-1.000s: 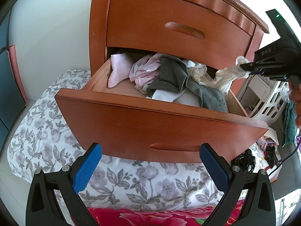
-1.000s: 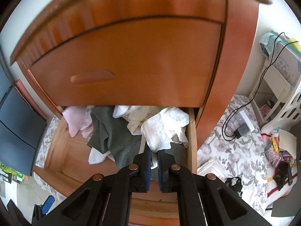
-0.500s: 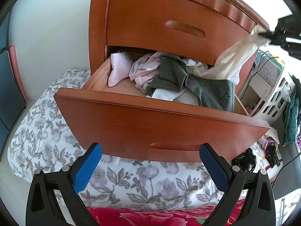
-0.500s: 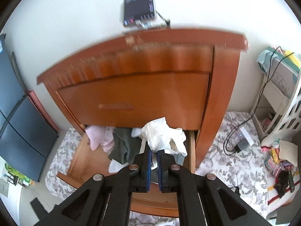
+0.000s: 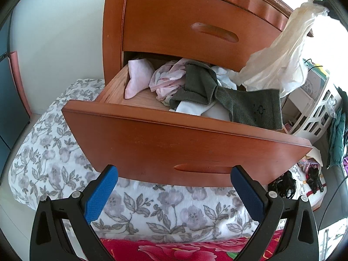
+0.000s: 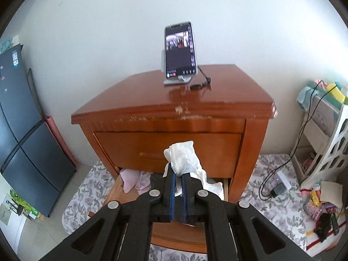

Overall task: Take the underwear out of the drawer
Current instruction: 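Lift the white sheer cloth out of the drawer, then carry the white cloth over the bed and release it onto the pile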

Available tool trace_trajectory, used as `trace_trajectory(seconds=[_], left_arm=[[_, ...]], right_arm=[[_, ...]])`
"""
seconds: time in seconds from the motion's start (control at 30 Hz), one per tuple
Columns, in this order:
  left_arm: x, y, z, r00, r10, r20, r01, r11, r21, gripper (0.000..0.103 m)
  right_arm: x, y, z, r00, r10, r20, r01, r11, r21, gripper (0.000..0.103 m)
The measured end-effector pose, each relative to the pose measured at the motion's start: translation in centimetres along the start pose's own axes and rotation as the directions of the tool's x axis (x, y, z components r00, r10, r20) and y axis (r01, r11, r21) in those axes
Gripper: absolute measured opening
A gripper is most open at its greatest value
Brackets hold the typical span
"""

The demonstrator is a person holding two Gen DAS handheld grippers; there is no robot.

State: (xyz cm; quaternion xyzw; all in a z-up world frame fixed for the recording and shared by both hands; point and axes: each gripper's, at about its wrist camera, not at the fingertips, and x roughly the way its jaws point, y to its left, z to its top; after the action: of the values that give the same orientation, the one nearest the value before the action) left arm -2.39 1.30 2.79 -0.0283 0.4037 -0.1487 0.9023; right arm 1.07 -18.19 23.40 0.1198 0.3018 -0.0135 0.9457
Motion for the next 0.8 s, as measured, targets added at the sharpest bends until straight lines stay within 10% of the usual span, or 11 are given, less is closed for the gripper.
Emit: trace_trajectory(seconds=[0.8], left_arm=[[0.1, -0.3, -0.1, 1.000, 0.021, -0.005, -0.021, 1.000, 0.011, 0.103]], right_arm=[[-13.0, -4.1, 3.2, 0.977, -0.091, 0.193, 0.092, 0.996, 0.004, 0.005]])
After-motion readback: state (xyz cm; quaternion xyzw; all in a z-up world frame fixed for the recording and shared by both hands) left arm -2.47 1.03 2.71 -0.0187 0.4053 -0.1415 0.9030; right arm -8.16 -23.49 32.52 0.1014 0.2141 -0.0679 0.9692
